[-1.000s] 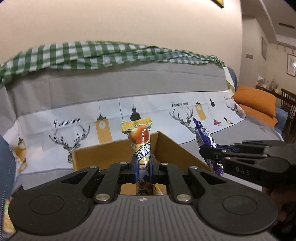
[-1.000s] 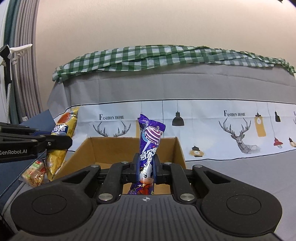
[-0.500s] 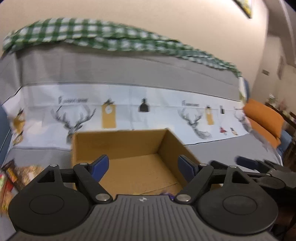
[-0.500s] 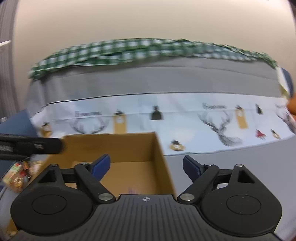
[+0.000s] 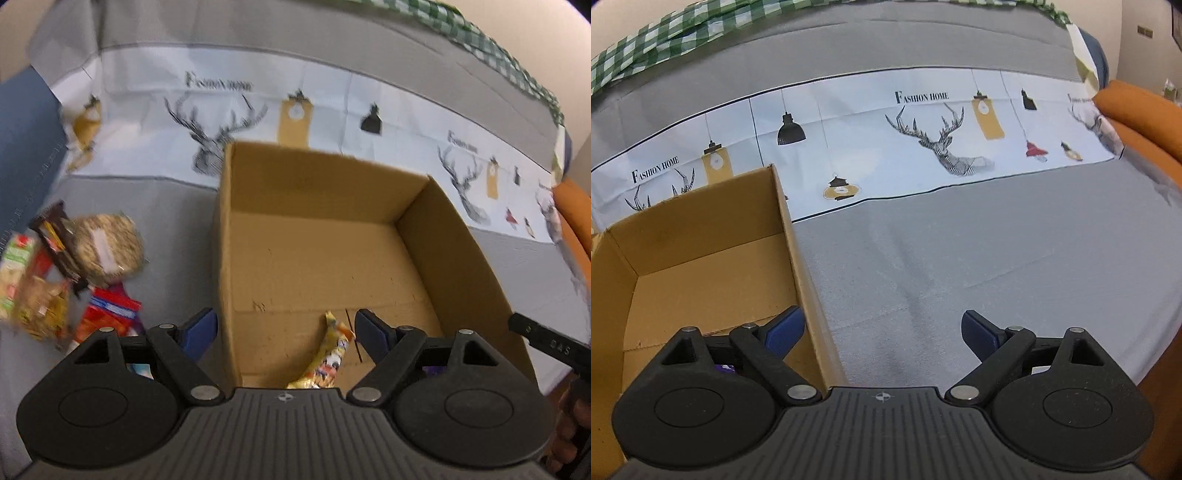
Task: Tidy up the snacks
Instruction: 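Move both open tools back toward the snack pile, then grasp the red spicy-strip bag with the left tool while the right tool grasps the purple tube pack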
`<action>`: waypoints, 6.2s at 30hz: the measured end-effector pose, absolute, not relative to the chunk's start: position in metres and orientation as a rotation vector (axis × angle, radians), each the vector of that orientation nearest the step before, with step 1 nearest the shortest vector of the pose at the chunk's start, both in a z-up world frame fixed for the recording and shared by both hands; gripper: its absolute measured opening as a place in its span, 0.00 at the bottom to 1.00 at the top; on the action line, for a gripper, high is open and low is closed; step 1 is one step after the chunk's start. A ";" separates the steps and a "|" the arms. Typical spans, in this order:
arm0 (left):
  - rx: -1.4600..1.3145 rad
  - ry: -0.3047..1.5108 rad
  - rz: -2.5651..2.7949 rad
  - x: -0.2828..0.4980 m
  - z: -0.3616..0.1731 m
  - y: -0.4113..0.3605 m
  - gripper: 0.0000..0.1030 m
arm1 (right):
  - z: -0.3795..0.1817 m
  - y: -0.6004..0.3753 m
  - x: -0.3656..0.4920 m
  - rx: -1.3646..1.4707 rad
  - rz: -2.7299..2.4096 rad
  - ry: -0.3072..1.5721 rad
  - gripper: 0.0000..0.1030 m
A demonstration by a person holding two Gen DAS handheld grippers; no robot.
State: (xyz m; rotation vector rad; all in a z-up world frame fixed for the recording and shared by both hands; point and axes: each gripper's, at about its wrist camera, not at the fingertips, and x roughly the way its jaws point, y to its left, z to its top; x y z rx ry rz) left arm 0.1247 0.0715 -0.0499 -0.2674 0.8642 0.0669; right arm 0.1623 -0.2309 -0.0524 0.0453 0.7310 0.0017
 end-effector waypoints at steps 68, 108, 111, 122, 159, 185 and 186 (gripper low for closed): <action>-0.111 0.676 -0.178 0.040 -0.024 0.169 0.23 | 0.006 -0.137 0.072 0.090 0.359 0.358 0.32; -0.205 1.130 0.191 0.077 -0.115 0.262 0.48 | -0.032 0.045 0.053 -0.110 0.776 0.542 0.35; -0.188 1.149 0.192 0.077 -0.118 0.262 0.49 | -0.043 0.067 0.049 -0.169 0.790 0.567 0.35; -0.208 1.162 0.233 0.078 -0.124 0.271 0.54 | -0.100 0.119 0.088 -0.262 0.641 0.758 0.43; -0.047 1.190 0.176 0.066 -0.128 0.241 0.53 | -0.133 0.077 0.027 -0.241 0.641 0.875 0.26; -0.076 1.138 0.085 0.070 -0.120 0.238 0.49 | -0.132 0.077 0.030 -0.219 0.674 0.841 0.19; -0.094 1.129 0.073 0.070 -0.118 0.238 0.49 | -0.130 0.077 0.029 -0.216 0.673 0.830 0.19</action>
